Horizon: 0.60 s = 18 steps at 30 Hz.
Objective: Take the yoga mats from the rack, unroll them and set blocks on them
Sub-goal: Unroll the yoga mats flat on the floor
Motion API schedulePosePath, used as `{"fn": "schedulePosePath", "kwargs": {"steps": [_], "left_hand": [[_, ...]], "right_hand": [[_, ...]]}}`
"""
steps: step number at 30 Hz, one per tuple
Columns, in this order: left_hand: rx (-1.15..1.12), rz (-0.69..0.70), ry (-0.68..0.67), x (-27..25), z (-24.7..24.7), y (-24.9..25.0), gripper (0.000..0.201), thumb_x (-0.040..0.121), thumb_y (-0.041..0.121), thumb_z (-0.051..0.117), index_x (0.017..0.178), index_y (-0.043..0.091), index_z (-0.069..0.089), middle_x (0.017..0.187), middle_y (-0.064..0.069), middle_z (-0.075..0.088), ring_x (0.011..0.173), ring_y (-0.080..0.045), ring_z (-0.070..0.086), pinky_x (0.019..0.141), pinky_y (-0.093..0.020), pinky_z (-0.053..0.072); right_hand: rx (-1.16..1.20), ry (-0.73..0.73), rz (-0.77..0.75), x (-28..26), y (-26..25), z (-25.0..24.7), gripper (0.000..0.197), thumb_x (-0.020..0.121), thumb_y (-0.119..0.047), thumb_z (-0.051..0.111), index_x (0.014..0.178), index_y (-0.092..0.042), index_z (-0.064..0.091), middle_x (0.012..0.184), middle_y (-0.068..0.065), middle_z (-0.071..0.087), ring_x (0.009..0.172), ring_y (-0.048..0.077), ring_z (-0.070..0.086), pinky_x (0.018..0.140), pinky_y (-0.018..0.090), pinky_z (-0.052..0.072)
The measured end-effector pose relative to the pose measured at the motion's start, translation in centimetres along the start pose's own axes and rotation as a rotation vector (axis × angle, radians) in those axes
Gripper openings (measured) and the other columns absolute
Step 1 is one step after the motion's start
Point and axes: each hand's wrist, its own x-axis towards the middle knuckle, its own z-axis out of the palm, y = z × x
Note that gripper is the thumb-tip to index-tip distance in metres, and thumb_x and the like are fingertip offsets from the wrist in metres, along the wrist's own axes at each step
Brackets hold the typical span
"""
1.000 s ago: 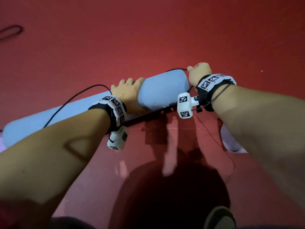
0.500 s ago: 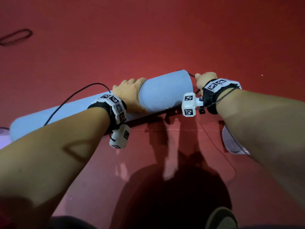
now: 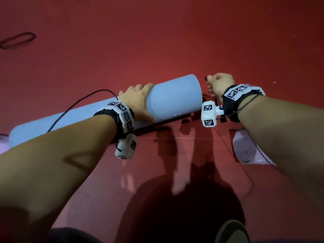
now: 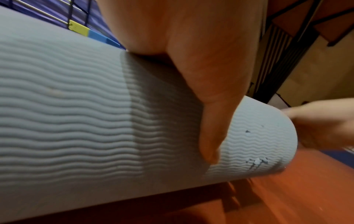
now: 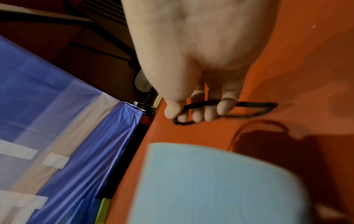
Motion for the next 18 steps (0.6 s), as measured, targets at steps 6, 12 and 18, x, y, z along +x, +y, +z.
{"fn": "schedulePosePath", "kwargs": {"steps": [6, 12, 18], "left_hand": [[0.073, 0.093, -0.090, -1.5, 1.9, 2.7, 0.113, 0.044, 0.066, 0.081, 0.140, 0.042, 0.026, 0.128, 0.005, 0.051, 0.120, -0.028, 0.049, 0.094, -0.051, 0.041], [0.108, 0.212, -0.131, -2.4, 2.4, 5.2, 0.117, 0.048, 0.067, 0.081, 0.146, 0.041, 0.022, 0.133, 0.003, 0.049, 0.120, -0.028, 0.047, 0.094, -0.051, 0.039], [0.125, 0.292, -0.209, -3.5, 3.7, 5.9, 0.116, 0.045, 0.075, 0.078, 0.144, 0.043, 0.026, 0.137, 0.011, 0.047, 0.124, -0.022, 0.045, 0.099, -0.049, 0.037]], "right_hand": [[-0.013, -0.192, -0.327, -2.1, -4.2, 2.4, 0.028, 0.094, -0.020, 0.056, 0.067, -0.019, 0.059, 0.065, 0.001, 0.061, 0.056, 0.012, 0.055, 0.050, 0.027, 0.047], [-0.118, -0.498, -0.317, -4.1, -5.7, 5.2, 0.025, 0.097, -0.025, 0.059, 0.075, -0.014, 0.060, 0.074, 0.003, 0.064, 0.066, 0.014, 0.059, 0.055, 0.025, 0.050], [-0.469, -0.491, -0.435, -4.2, -5.4, 5.0, 0.020, 0.090, -0.039, 0.068, 0.080, -0.022, 0.073, 0.069, -0.010, 0.059, 0.061, 0.005, 0.047, 0.055, 0.019, 0.037]]}}
